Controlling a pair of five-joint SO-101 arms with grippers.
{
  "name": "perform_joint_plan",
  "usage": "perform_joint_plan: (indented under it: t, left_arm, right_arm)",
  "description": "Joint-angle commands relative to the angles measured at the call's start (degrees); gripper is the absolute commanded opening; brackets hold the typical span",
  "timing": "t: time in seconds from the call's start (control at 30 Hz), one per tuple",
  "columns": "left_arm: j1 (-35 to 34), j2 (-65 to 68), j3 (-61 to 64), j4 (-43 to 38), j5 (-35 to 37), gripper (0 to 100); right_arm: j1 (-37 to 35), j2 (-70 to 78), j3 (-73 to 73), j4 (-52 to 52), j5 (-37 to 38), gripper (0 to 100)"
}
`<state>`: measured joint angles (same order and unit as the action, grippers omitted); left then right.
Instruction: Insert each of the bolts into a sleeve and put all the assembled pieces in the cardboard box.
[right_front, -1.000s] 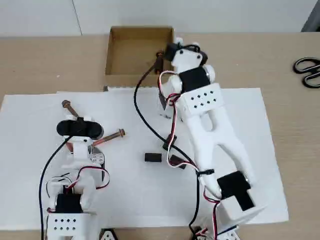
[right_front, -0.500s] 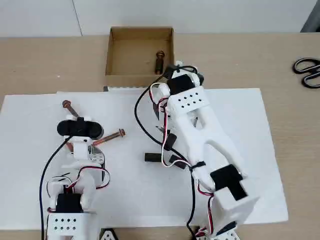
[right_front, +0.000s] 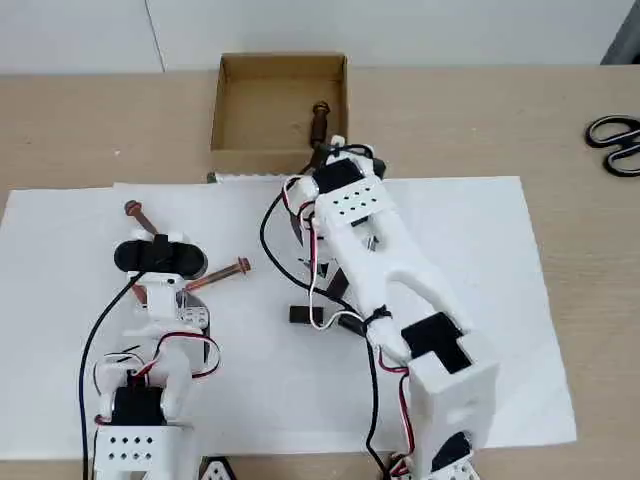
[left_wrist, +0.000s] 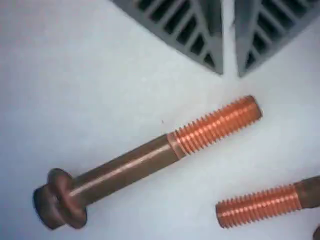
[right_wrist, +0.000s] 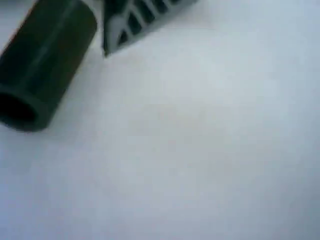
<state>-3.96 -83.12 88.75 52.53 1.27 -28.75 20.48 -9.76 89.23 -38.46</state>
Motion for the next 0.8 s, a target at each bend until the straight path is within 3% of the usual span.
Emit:
perform_joint_plan:
  t: [0.0, 0.43, 0.6, 0.77]
  left_arm:
    - [-0.09, -0.26, -0.40, -1.32, -0.18, 1]
    - [-0.09, -0.26, -0.40, -1.32, -0.18, 1]
    - [-0.09, -0.26, -0.40, -1.32, -0.18, 1]
    - [-0.09, -0.26, -0.40, -1.32, -0.18, 1]
  right_arm:
    - [-0.48, 1.01, -0.53, -0.92, -0.26, 17.6]
    - [-0.48, 6.37, -0.53, -3.65, -0.35, 17.4]
    - [-0.48, 6.37, -0.53, -3.65, 0.00, 1.2]
    - [-0.48, 4.62, -1.14, -1.98, 0.00, 0.2]
